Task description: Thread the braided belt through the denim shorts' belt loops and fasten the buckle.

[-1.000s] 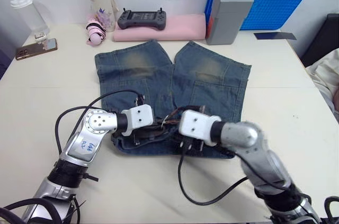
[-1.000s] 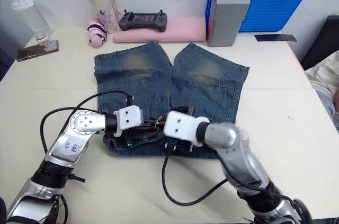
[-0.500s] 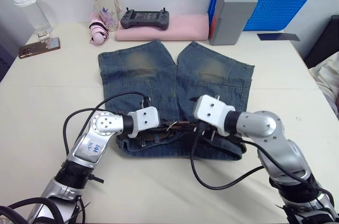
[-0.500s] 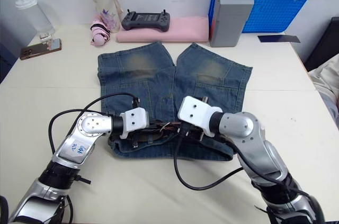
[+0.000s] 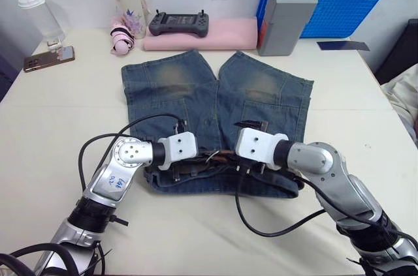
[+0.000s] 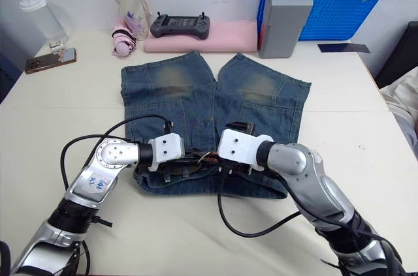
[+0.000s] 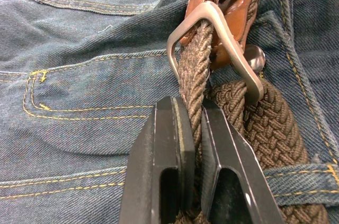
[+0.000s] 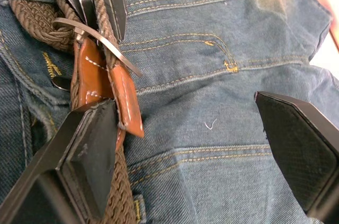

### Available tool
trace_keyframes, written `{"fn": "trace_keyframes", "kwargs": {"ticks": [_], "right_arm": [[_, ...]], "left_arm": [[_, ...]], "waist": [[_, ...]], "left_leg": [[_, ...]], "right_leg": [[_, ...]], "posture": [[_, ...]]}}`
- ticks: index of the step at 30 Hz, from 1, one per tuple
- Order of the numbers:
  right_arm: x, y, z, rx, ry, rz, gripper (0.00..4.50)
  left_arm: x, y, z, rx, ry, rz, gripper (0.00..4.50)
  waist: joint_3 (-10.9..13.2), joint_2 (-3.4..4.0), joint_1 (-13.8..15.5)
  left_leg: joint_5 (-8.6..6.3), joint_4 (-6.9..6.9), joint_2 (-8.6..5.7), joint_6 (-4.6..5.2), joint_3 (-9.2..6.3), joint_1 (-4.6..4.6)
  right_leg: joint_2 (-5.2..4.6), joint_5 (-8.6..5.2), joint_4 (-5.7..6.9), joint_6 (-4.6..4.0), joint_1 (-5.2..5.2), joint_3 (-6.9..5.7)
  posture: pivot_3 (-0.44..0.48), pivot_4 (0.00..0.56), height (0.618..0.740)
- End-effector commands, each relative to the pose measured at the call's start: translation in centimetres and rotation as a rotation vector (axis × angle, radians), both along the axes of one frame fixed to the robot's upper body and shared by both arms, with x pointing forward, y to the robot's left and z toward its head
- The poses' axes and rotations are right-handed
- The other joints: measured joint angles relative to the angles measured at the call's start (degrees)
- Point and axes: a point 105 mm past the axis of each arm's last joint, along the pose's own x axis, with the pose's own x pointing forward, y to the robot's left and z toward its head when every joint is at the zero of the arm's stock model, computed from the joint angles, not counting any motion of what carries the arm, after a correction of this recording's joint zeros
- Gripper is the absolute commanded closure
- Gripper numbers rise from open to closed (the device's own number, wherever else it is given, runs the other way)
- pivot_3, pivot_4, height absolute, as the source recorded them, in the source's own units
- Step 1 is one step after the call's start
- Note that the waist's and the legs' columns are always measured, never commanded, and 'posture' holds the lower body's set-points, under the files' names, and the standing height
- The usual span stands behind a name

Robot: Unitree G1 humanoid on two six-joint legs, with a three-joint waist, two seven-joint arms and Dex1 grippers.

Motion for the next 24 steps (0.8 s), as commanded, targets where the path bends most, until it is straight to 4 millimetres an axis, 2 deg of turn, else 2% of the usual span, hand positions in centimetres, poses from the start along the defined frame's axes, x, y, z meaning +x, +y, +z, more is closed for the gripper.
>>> {"fn": "trace_keyframes", "kwargs": {"ticks": [1,8,12,14,16,17,18,20,24], "right_arm": [[-0.5,0.4,-0.5,-0.031,-0.019,0.029,0.90],[-1.1,0.5,-2.1,-0.067,0.007,0.042,4.34],[-1.5,0.7,-2.7,-0.064,0.023,0.043,4.44],[-1.5,0.8,-2.8,-0.062,0.023,0.042,4.50],[-1.5,0.8,-2.9,-0.066,0.024,0.041,4.50],[-1.5,0.8,-2.9,-0.065,0.025,0.040,4.50],[-1.6,0.8,-3.0,-0.065,0.026,0.040,4.50],[-1.6,0.8,-3.0,-0.064,0.027,0.039,4.50],[-1.6,0.8,-3.1,-0.063,0.027,0.034,4.50]], "left_arm": [[-0.7,-0.9,-0.3,0.014,0.000,-0.049,4.50],[-0.7,-1.0,-0.3,0.012,-0.002,-0.049,4.50],[-0.8,-1.2,0.2,-0.014,-0.017,-0.058,4.50],[-0.8,-1.4,1.1,-0.082,-0.005,-0.051,3.61],[-1.1,-1.1,1.6,-0.138,0.048,-0.040,3.01],[-1.2,-0.9,1.9,-0.170,0.073,-0.022,2.45],[-1.0,-0.2,2.1,-0.197,0.109,0.023,1.99],[-1.0,1.3,2.4,-0.240,0.179,0.083,1.35],[-2.0,3.7,2.7,-0.293,0.302,0.136,1.35]], "waist": [[0.00,0.00,0.00],[0.00,0.00,0.03],[-0.01,-0.01,0.03],[-0.01,-0.01,0.03],[-0.01,-0.01,0.02],[-0.01,-0.01,0.01],[-0.01,-0.01,-0.03],[-0.01,-0.02,-0.19],[-0.01,-0.01,-0.36]], "left_leg": [[0.00,0.00,0.00,0.00,0.00,0.00],[0.00,0.00,0.00,0.00,0.00,0.00],[0.00,0.00,0.00,0.00,0.00,0.03],[0.00,0.00,0.00,0.00,0.00,0.03],[0.00,0.01,0.00,0.00,-0.01,0.02],[0.00,0.01,0.01,0.00,-0.02,0.02],[0.00,0.01,0.01,0.00,-0.02,0.02],[0.00,0.01,0.02,0.00,-0.02,0.02],[0.00,0.02,0.04,0.00,-0.02,0.05]], "right_leg": [[0.00,0.00,0.00,0.00,0.00,0.00],[0.00,0.00,0.00,0.00,0.01,-0.01],[0.00,0.00,0.01,0.00,0.02,0.00],[0.00,0.00,0.01,0.00,0.03,0.00],[0.00,0.00,0.00,0.00,0.03,0.00],[0.00,0.00,0.00,0.00,0.03,-0.01],[0.01,0.00,0.00,0.00,0.02,-0.01],[0.02,0.00,0.00,0.00,0.02,0.00],[0.02,0.00,0.02,0.00,0.03,0.02]], "posture": [[0.000,0.150,0.712],[0.000,0.150,0.712],[0.000,0.150,0.712],[0.000,0.150,0.712],[0.000,0.150,0.712],[0.000,0.150,0.712],[0.000,0.150,0.712],[0.000,0.150,0.712],[0.000,0.150,0.712]]}}
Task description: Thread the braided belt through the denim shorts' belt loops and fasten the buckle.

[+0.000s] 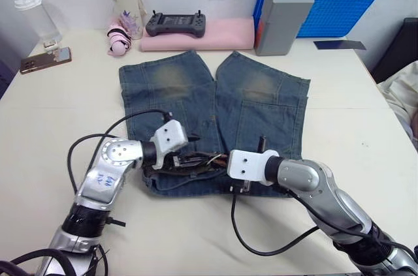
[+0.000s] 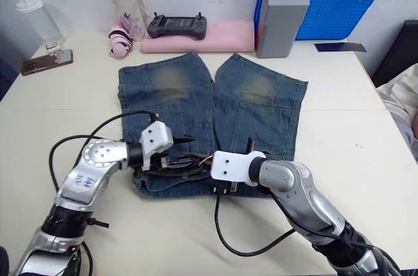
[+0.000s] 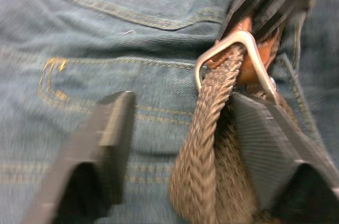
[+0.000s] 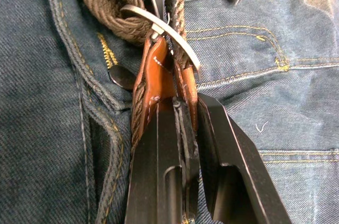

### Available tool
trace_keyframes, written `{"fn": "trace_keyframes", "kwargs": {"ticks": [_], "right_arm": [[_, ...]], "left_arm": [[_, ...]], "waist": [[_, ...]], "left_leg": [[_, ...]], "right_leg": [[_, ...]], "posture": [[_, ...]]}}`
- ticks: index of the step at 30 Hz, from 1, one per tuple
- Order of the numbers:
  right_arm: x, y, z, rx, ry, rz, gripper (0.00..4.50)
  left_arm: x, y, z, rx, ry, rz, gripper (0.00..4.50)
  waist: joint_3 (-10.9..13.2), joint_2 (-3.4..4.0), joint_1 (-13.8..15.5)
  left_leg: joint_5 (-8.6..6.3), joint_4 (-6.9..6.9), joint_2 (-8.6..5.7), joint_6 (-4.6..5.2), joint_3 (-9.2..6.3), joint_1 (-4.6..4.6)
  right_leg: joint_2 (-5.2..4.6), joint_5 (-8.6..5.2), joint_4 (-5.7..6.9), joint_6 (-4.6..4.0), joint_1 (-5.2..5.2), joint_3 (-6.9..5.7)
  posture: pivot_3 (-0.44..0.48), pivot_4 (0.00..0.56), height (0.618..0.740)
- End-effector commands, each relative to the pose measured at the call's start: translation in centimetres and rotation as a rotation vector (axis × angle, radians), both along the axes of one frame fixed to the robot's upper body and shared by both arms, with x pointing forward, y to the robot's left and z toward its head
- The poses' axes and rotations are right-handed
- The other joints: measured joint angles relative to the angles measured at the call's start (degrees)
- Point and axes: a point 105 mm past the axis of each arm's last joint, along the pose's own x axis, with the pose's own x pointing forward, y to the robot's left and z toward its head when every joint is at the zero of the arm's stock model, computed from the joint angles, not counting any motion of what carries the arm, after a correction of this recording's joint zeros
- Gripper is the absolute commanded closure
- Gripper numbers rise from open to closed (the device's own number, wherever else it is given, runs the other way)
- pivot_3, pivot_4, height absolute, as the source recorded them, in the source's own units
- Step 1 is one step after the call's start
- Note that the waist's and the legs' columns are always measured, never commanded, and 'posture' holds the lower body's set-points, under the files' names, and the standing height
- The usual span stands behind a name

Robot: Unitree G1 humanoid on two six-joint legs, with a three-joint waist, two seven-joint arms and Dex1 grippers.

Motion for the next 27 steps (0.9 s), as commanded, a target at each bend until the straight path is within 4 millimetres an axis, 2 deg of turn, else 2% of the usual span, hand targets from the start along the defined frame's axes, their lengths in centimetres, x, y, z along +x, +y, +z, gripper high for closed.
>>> {"fn": "trace_keyframes", "kwargs": {"ticks": [1,4,9,10,17,20,24,26,27], "right_arm": [[-0.2,0.0,-0.4,-0.010,0.007,-0.002,4.50],[0.0,0.0,-0.4,-0.011,-0.001,-0.006,4.50],[0.1,-0.3,-0.4,-0.017,-0.006,-0.008,4.50],[0.0,-0.5,-0.4,-0.020,-0.004,-0.011,4.50],[-0.2,-3.2,-0.7,-0.058,-0.007,-0.055,4.50],[-0.7,-7.1,-1.6,-0.127,-0.002,-0.140,4.50],[-1.3,-14.2,-3.4,-0.260,0.040,-0.329,4.50],[-1.5,-16.3,-3.5,-0.294,0.037,-0.388,4.50],[-1.5,-16.6,-3.4,-0.294,0.030,-0.400,4.50]], "left_arm": [[-1.5,2.1,1.1,-0.079,0.104,0.016,1.35],[-2.2,3.1,0.7,-0.095,0.160,0.031,2.16],[-2.9,5.1,-3.1,0.041,0.228,0.063,4.33],[-3.0,5.2,-3.8,0.074,0.228,0.058,4.47],[-3.4,5.8,-7.0,0.242,0.194,0.032,4.47],[-3.6,6.0,-8.0,0.324,0.151,0.008,4.47],[-3.5,5.6,-8.3,0.340,0.120,0.001,4.47],[-3.5,5.5,-8.3,0.346,0.105,0.001,4.47],[-3.5,5.4,-8.4,0.347,0.102,0.001,4.47]], "waist": [[0.00,0.00,-0.08],[0.00,0.00,-0.14],[-0.01,-0.01,-0.18],[-0.01,-0.01,-0.17],[-0.14,0.06,0.24],[-0.34,0.16,0.53],[-0.76,0.51,0.53],[-0.97,0.54,0.53],[-1.00,0.55,0.54]], "left_leg": [[0.00,0.00,0.01,-0.01,0.00,0.01],[0.00,0.00,0.00,-0.01,0.01,0.04],[-0.02,0.00,0.00,-0.05,0.02,0.10],[-0.02,0.00,0.00,-0.05,0.03,0.10],[-0.07,-0.01,-0.01,-0.03,0.09,0.17],[-0.15,-0.01,-0.01,0.04,0.08,0.31],[-0.48,-0.06,0.01,0.15,0.11,0.98],[-0.59,-0.07,0.01,0.20,0.16,1.20],[-0.62,-0.07,0.03,0.20,0.15,1.28]], "right_leg": [[0.00,0.00,0.00,0.00,0.00,0.01],[0.00,0.00,0.01,0.00,0.01,0.03],[0.01,0.00,0.00,0.00,0.04,0.09],[0.01,0.00,-0.01,0.00,0.04,0.09],[-0.02,0.00,-0.04,0.00,0.07,0.16],[-0.04,0.00,-0.14,0.00,0.26,0.14],[-0.07,-0.06,-0.48,0.10,0.99,0.17],[-0.09,-0.10,-0.51,0.15,1.19,0.25],[-0.09,-0.10,-0.53,0.16,1.29,0.26]], "posture": [[0.000,0.150,0.712],[0.000,0.150,0.712],[0.000,0.150,0.712],[0.000,0.150,0.712],[0.000,0.150,0.712],[0.000,0.150,0.712],[0.000,0.150,0.712],[0.000,0.150,0.712],[0.000,0.150,0.712]]}}
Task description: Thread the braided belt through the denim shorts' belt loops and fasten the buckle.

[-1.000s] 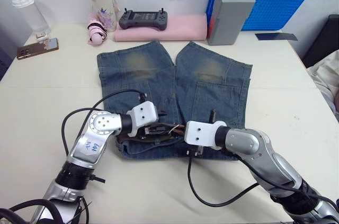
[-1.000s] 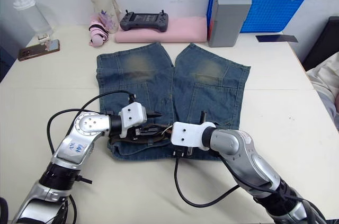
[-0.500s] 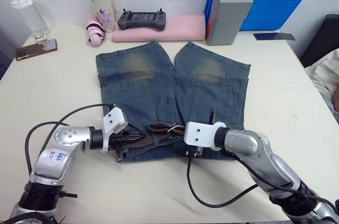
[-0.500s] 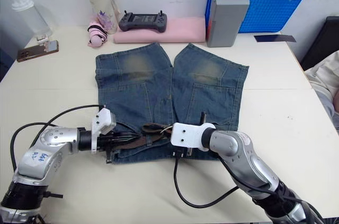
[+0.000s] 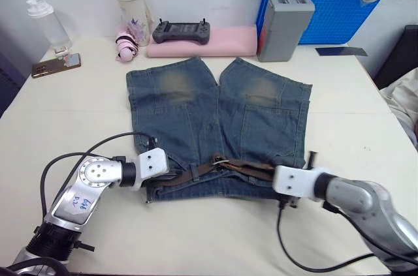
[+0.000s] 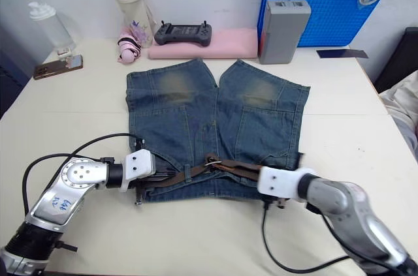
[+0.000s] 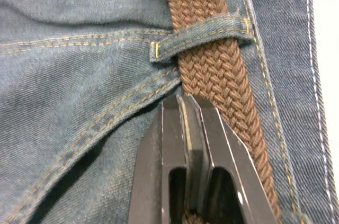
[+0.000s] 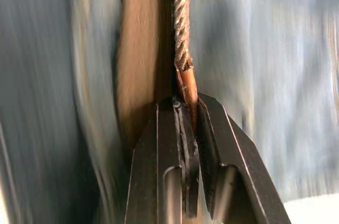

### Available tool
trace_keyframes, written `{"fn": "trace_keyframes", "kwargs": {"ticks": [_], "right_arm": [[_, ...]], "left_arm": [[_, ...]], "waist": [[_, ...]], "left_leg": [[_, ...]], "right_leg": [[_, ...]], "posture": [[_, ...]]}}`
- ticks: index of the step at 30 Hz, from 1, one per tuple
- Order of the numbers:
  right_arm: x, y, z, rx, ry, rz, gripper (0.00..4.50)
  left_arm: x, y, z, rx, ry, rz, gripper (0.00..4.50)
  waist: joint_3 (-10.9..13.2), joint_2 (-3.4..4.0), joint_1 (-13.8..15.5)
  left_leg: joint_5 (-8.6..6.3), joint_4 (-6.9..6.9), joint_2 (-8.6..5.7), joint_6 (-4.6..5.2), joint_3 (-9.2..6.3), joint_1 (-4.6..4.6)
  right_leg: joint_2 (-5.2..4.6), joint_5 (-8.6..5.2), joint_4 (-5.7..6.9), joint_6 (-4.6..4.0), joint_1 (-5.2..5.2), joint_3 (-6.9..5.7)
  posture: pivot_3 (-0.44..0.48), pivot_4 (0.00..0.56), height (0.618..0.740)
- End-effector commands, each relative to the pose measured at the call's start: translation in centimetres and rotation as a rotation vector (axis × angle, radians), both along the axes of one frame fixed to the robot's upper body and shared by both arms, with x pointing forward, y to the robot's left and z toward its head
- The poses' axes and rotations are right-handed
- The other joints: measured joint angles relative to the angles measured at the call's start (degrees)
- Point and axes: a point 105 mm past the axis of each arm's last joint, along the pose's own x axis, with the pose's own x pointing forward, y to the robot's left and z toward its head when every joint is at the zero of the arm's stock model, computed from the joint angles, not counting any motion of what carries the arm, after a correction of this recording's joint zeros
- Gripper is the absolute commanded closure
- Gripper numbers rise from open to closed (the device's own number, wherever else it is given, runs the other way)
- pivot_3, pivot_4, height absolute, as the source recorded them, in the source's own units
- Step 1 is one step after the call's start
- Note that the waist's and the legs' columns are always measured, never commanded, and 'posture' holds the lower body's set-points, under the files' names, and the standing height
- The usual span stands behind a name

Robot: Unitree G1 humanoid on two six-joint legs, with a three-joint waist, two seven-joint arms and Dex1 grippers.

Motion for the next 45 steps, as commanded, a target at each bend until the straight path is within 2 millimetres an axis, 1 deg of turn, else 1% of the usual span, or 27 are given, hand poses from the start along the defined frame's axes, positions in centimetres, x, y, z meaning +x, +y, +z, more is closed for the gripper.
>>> {"fn": "trace_keyframes", "kwargs": {"ticks": [1,6,10,12,13,16,17,18,19,20,21,23,25,27,29,31,33,35,37,38,40,42,43,45], "right_arm": [[0.4,-3.9,-0.4,-0.062,0.004,-0.142,4.50],[0.6,-2.0,-0.5,-0.007,-0.013,-0.123,4.50],[0.5,-2.2,-0.6,-0.014,-0.022,-0.144,4.50],[0.6,-2.4,-0.4,-0.006,-0.034,-0.160,3.65],[0.6,-2.4,-0.3,0.000,-0.035,-0.164,3.40],[0.3,-2.0,0.3,0.058,-0.021,-0.172,1.94],[0.4,-1.8,0.7,0.077,-0.030,-0.175,1.56],[0.3,-1.3,1.7,0.132,-0.040,-0.169,1.07],[0.2,-0.7,2.9,0.191,-0.054,-0.154,0.70],[-0.2,0.2,4.1,0.261,-0.053,-0.115,0.21],[-0.6,0.9,5.0,0.311,-0.047,-0.076,0.09],[-2.3,2.8,6.2,0.390,-0.002,0.046,0.09],[-3.4,3.5,6.6,0.407,0.033,0.103,0.09],[-4.0,3.9,6.6,0.418,0.067,0.124,0.09],[-4.1,4.2,6.7,0.438,0.073,0.127,0.09],[-3.0,5.0,7.3,0.478,0.021,0.116,0.09],[-1.7,6.0,7.6,0.562,-0.014,0.077,0.09],[-1.5,7.3,7.2,0.594,0.003,0.081,0.09],[-1.9,8.2,6.6,0.607,0.036,0.101,0.00],[-2.3,8.6,6.3,0.606,0.051,0.117,0.00],[-2.7,9.0,5.6,0.561,0.055,0.149,0.00],[-3.1,8.9,4.6,0.479,0.038,0.168,0.00],[-2.8,8.6,4.2,0.450,-0.009,0.152,0.00],[-2.5,8.1,3.5,0.388,-0.106,0.123,0.00]], "left_arm": [[-0.7,1.2,-3.3,0.091,0.098,0.047,4.47],[-0.5,1.0,-3.1,0.094,0.078,0.042,4.47],[-0.3,1.1,-3.0,0.099,0.061,0.043,4.47],[-0.3,1.2,-2.9,0.103,0.055,0.044,4.50],[-0.3,1.2,-2.9,0.103,0.054,0.045,4.50],[-0.2,1.2,-2.7,0.104,0.039,0.044,4.50],[-0.2,1.2,-2.6,0.100,0.034,0.046,4.50],[0.0,1.2,-2.3,0.097,0.023,0.048,4.50],[0.1,1.2,-2.0,0.092,0.016,0.050,4.50],[0.1,1.2,-1.8,0.088,0.013,0.051,4.50],[0.2,1.2,-1.7,0.087,0.012,0.050,4.50],[0.1,1.3,-1.7,0.093,0.013,0.046,4.50],[0.1,1.3,-1.8,0.098,0.014,0.042,4.50],[0.2,1.3,-1.8,0.101,0.012,0.038,4.50],[0.2,1.2,-1.8,0.099,0.010,0.032,4.50],[0.4,1.1,-1.4,0.090,-0.005,0.028,4.50],[0.6,0.8,-0.5,0.058,-0.027,0.026,4.50],[1.1,0.8,0.9,0.016,-0.057,0.041,4.50],[1.1,0.9,2.1,-0.032,-0.064,0.048,3.81],[1.1,0.9,2.6,-0.048,-0.065,0.050,3.66],[1.3,1.2,3.8,-0.057,-0.089,0.064,2.79],[1.2,1.3,4.5,-0.078,-0.093,0.080,1.77],[1.0,1.2,4.9,-0.106,-0.082,0.086,1.38],[0.6,1.1,5.5,-0.158,-0.058,0.101,0.47]], "waist": [[-0.06,0.03,0.03],[-0.15,0.15,0.15],[-0.16,0.15,0.16],[-0.16,0.15,0.21],[-0.16,0.15,0.18],[-0.16,0.16,0.21],[-0.16,0.16,0.20],[-0.16,0.16,0.22],[-0.16,0.16,0.19],[-0.15,0.17,0.13],[-0.12,0.21,0.10],[-0.08,0.28,-0.01],[-0.07,0.29,-0.11],[-0.07,0.28,-0.05],[-0.06,0.27,-0.09],[-0.05,0.28,-0.23],[-0.04,0.27,-0.34],[0.00,0.33,-0.19],[0.04,0.26,-0.02],[0.06,0.24,-0.03],[0.07,0.23,-0.16],[0.08,0.22,-0.19],[0.10,0.18,-0.18],[0.19,0.03,-0.17]], "left_leg": [[-0.02,0.00,0.01,-0.01,-0.01,0.04],[-0.07,0.00,0.01,-0.02,-0.04,0.04],[-0.07,0.00,0.01,-0.02,-0.06,0.03],[-0.07,0.00,0.01,-0.02,-0.07,0.03],[-0.08,0.00,0.01,-0.02,-0.08,0.01],[-0.09,0.00,0.02,-0.04,-0.11,0.00],[-0.10,0.00,0.02,-0.05,-0.12,0.00],[-0.10,-0.01,0.02,-0.04,-0.12,0.00],[-0.10,-0.01,0.02,-0.04,-0.14,-0.02],[-0.11,-0.01,0.03,-0.04,-0.15,-0.04],[-0.11,-0.03,0.03,-0.04,-0.15,-0.06],[-0.11,-0.04,0.04,-0.04,-0.15,-0.12],[-0.11,-0.08,0.05,-0.03,-0.12,-0.15],[-0.12,-0.11,0.07,-0.04,-0.11,-0.15],[-0.14,-0.10,0.07,-0.02,-0.11,-0.17],[-0.15,-0.10,0.07,0.00,-0.07,-0.16],[-0.13,-0.11,0.07,-0.03,-0.02,-0.17],[-0.08,-0.11,0.09,-0.11,-0.04,-0.24],[-0.07,-0.14,0.09,-0.14,-0.08,-0.37],[-0.09,-0.14,0.09,-0.16,-0.12,-0.43],[-0.09,-0.11,0.09,-0.14,-0.12,-0.66],[-0.08,-0.02,0.07,-0.09,-0.17,-0.92],[-0.08,0.00,0.04,-0.06,-0.16,-0.97],[-0.09,0.00,0.02,-0.05,-0.16,-1.02]], "right_leg": [[0.00,0.00,-0.01,0.00,0.05,0.00],[-0.02,-0.01,-0.05,0.01,0.06,-0.01],[-0.03,-0.01,-0.07,0.01,0.06,-0.02],[-0.03,-0.01,-0.08,0.01,0.06,-0.02],[-0.04,-0.01,-0.09,0.01,0.05,-0.02],[-0.03,-0.01,-0.12,0.01,0.05,-0.04],[-0.03,-0.01,-0.12,0.01,0.05,-0.05],[-0.03,-0.01,-0.12,0.01,0.05,-0.05],[-0.03,-0.01,-0.14,0.02,0.04,-0.06],[-0.02,-0.01,-0.16,0.01,0.03,-0.07],[-0.02,-0.01,-0.16,0.02,0.02,-0.07],[0.00,-0.01,-0.15,0.02,-0.07,-0.06],[0.02,-0.01,-0.15,0.01,-0.14,-0.04],[0.03,-0.02,-0.15,0.01,-0.16,-0.04],[0.03,-0.02,-0.17,0.01,-0.17,-0.03],[0.01,-0.02,-0.15,0.00,-0.20,0.02],[0.01,-0.02,-0.07,0.00,-0.30,0.07],[0.01,-0.03,-0.01,-0.03,-0.41,0.06],[0.02,-0.06,0.03,-0.09,-0.54,0.02],[0.02,-0.08,0.01,-0.10,-0.58,-0.01],[0.05,-0.08,0.01,-0.10,-0.70,-0.04],[0.08,-0.06,0.01,-0.04,-0.79,-0.14],[0.09,-0.05,-0.02,-0.01,-0.80,-0.17],[0.09,-0.06,-0.07,0.05,-0.79,-0.19]], "posture": [[0.000,0.150,0.712],[0.000,0.150,0.712],[0.000,0.150,0.712],[0.000,0.150,0.712],[0.000,0.150,0.712],[0.000,0.150,0.712],[0.000,0.150,0.712],[0.000,0.150,0.712],[0.000,0.150,0.712],[0.000,0.150,0.712],[0.000,0.150,0.712],[0.000,0.150,0.712],[0.000,0.150,0.712],[0.000,0.150,0.712],[0.000,0.150,0.712],[0.000,0.150,0.712],[0.000,0.150,0.712],[0.000,0.150,0.712],[0.000,0.150,0.712],[0.000,0.150,0.712],[0.000,0.150,0.712],[0.000,0.150,0.712],[0.000,0.150,0.712],[0.000,0.150,0.712]]}}
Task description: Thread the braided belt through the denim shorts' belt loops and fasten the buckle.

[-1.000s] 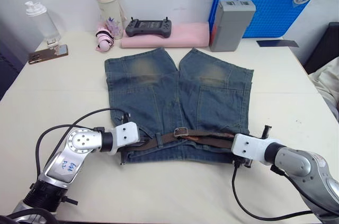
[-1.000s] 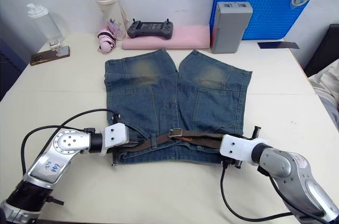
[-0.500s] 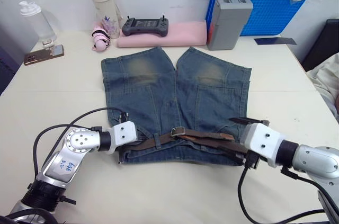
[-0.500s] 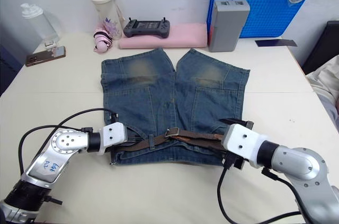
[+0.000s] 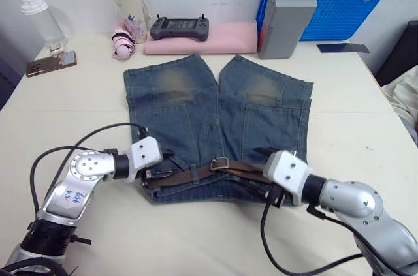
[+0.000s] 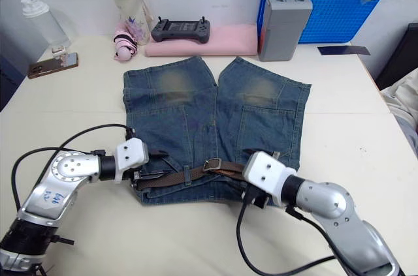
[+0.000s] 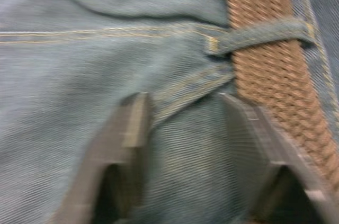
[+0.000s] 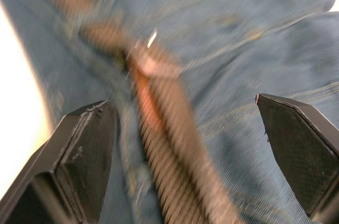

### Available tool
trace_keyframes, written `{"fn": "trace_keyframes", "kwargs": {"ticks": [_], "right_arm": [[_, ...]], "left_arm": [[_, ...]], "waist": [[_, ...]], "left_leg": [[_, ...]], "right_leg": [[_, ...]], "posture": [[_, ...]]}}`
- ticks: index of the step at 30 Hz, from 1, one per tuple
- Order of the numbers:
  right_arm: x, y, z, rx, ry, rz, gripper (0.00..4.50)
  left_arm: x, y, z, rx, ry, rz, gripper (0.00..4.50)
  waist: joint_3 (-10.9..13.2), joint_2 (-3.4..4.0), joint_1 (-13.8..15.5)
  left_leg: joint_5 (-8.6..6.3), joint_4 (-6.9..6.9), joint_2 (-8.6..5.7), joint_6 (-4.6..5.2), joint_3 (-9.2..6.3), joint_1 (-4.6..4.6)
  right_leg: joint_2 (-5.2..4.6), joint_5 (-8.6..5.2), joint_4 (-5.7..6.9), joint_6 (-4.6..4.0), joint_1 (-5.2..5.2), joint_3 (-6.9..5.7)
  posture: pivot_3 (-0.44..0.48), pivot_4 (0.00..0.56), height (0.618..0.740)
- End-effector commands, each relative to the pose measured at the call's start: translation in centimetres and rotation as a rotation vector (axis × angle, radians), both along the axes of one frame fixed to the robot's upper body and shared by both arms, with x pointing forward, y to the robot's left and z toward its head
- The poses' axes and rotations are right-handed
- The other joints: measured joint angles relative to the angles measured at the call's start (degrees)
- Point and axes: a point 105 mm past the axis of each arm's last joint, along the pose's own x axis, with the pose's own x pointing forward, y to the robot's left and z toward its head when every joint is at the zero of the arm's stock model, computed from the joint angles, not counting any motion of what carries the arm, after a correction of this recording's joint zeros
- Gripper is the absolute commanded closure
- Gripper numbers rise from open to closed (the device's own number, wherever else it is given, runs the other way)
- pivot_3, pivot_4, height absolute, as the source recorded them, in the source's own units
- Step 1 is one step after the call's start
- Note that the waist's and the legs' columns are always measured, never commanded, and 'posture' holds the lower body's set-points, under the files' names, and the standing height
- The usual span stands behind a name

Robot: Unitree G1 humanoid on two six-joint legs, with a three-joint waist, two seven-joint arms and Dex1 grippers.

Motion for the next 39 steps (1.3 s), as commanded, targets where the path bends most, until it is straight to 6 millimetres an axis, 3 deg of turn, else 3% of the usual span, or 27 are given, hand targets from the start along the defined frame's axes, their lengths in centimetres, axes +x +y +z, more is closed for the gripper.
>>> {"fn": "trace_keyframes", "kwargs": {"ticks": [1,11,14,19,21,22,29,31,36,39], "right_arm": [[0.1,-0.1,0.0,-0.095,-0.210,-0.033,0.00],[-0.6,-0.3,-2.9,-0.178,-0.360,-0.116,0.00],[-0.4,-0.6,-4.0,-0.187,-0.339,-0.158,0.85],[0.0,-0.4,-4.7,-0.180,-0.301,-0.193,3.36],[-0.1,-0.1,-5.0,-0.174,-0.287,-0.189,4.24],[-0.2,-0.1,-5.1,-0.174,-0.280,-0.188,4.44],[-0.1,0.3,-5.2,-0.186,-0.288,-0.160,4.44],[-0.1,0.4,-5.4,-0.190,-0.287,-0.153,4.49],[-0.1,0.6,-5.7,-0.193,-0.279,-0.139,4.49],[-0.1,0.7,-5.8,-0.195,-0.278,-0.131,4.49]], "left_arm": [[-1.0,-0.5,1.9,-0.092,-0.001,-0.002,0.47],[-2.1,-0.5,3.0,-0.233,0.037,0.076,0.47],[-2.5,-0.4,3.0,-0.244,0.046,0.086,0.39],[-2.9,-0.3,2.9,-0.241,0.050,0.096,0.39],[-3.0,-0.3,2.7,-0.227,0.049,0.098,0.39],[-3.1,-0.3,2.6,-0.225,0.048,0.099,0.39],[-3.7,-0.1,3.2,-0.282,0.005,0.131,0.39],[-4.4,0.2,3.2,-0.318,0.038,0.136,0.19],[-5.6,0.9,1.2,-0.163,0.036,0.128,0.19],[-5.2,1.1,0.0,-0.043,-0.029,0.124,0.19]], "waist": [[0.05,-0.08,0.01],[0.11,-0.19,-0.03],[0.11,-0.20,0.04],[0.10,-0.21,0.03],[0.10,-0.20,0.02],[0.10,-0.20,-0.01],[0.10,-0.21,-0.11],[0.10,-0.22,-0.22],[0.07,-0.26,-0.22],[0.06,-0.28,-0.04]], "left_leg": [[0.00,0.00,-0.01,0.00,0.00,0.00],[0.12,0.03,0.00,-0.17,0.04,0.20],[0.14,0.03,0.00,-0.21,0.03,0.25],[0.15,0.03,0.00,-0.19,0.02,0.25],[0.15,0.03,0.00,-0.19,0.02,0.25],[0.15,0.03,0.00,-0.19,0.01,0.25],[0.14,0.03,0.01,-0.19,0.01,0.26],[0.14,0.03,0.03,-0.19,0.02,0.27],[0.12,0.02,0.05,-0.21,0.03,0.35],[0.08,0.02,0.05,-0.21,0.03,0.40]], "right_leg": [[0.00,-0.01,0.00,0.03,0.01,-0.01],[0.01,-0.03,0.06,0.08,0.02,0.13],[0.01,-0.04,0.11,0.06,0.03,0.16],[0.01,-0.04,0.12,0.05,0.03,0.18],[0.01,-0.04,0.12,0.05,0.03,0.18],[0.01,-0.05,0.12,0.04,0.03,0.18],[0.02,-0.05,0.12,0.03,0.03,0.19],[0.02,-0.05,0.12,0.02,0.03,0.20],[0.03,-0.08,0.16,-0.02,0.04,0.20],[0.02,-0.09,0.16,-0.04,0.09,0.21]], "posture": [[0.000,0.150,0.712],[0.000,0.150,0.712],[0.000,0.150,0.712],[0.000,0.150,0.712],[0.000,0.150,0.712],[0.000,0.150,0.712],[0.000,0.150,0.712],[0.000,0.150,0.712],[0.000,0.150,0.712],[0.000,0.150,0.712]]}}
